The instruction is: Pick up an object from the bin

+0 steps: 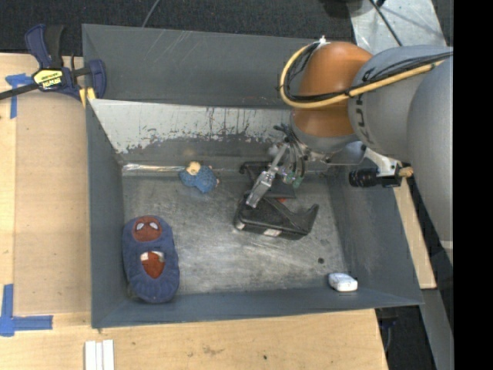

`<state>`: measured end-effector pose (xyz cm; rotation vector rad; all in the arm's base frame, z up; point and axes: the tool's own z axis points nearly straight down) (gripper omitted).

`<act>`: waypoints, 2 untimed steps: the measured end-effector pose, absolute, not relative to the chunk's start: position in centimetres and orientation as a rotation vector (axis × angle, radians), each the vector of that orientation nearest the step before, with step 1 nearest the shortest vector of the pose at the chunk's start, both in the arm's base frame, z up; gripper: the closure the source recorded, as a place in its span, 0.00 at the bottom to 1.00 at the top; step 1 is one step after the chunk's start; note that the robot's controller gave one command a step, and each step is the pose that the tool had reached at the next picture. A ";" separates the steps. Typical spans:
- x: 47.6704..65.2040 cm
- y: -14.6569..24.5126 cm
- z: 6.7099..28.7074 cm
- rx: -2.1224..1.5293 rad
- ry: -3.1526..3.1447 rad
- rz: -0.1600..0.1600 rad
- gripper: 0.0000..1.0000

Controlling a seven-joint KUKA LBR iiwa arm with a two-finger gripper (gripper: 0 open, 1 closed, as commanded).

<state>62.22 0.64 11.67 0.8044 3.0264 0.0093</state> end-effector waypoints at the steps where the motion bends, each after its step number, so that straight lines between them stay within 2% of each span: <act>1: 61.6 -1.2 14.7 1.153 2.916 0.002 0.00; 2: 62.3 -1.2 12.0 1.211 2.883 0.008 0.00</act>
Offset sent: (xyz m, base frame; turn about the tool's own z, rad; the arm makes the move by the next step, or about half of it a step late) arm -0.0077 -0.0167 0.0286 0.2342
